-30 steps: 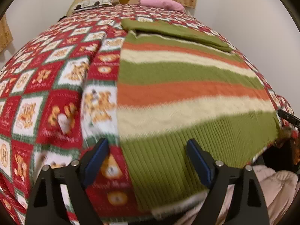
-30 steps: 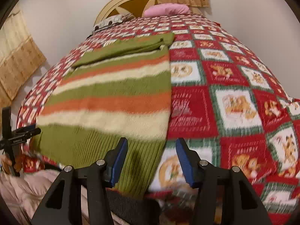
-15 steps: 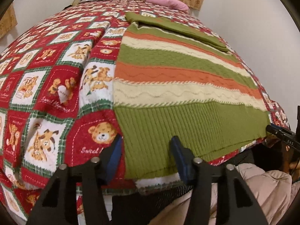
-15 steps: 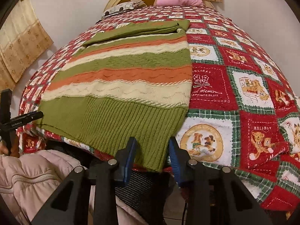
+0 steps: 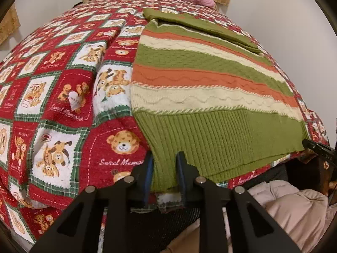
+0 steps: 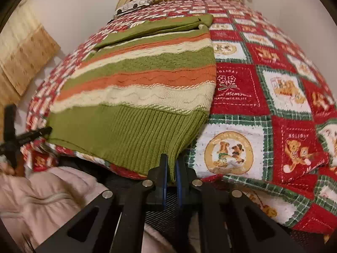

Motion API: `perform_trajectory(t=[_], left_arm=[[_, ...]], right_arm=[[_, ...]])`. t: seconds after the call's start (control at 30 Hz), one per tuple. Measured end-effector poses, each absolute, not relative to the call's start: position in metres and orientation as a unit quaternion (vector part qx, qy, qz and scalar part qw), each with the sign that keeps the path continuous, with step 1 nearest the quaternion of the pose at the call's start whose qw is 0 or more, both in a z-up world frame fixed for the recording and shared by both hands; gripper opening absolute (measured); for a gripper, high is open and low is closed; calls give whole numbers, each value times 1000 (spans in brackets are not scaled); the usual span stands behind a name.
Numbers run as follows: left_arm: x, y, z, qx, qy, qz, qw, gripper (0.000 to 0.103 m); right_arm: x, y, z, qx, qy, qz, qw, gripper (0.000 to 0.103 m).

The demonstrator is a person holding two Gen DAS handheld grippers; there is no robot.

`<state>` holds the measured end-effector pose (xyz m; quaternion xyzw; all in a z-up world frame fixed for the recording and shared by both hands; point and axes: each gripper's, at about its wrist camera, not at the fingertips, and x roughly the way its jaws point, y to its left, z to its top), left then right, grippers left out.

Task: Fold small clothes
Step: 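Lift the hem with the right tool toward the collar while the left tool regrips the hem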

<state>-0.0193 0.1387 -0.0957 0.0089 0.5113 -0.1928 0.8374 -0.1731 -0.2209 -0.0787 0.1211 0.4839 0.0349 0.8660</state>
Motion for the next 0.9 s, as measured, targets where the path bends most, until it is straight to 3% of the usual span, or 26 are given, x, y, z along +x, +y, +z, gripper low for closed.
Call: perform_trajectory(t=[0.2,0.47,0.73,0.8,0.9], left_arm=[[-1,147,-80,-34,514,-210,831,8],[43,123,-31,-13,437,-241,867,8],[79,130,-11,3,409,-238,881,8],[83,137,-11,6,410,-243,879,13],[89,144,-17,24,415,-239,878,34]], right_arm=[[-159,-234,-40,194,437,93,873,6],[-89,-251,2,196,382,96,898,6],[-2,-279,-17,208,387,37,898,4],[15,-287,-31,213,396,23,893,4],[29,-295,-54,229,413,12,881,4]])
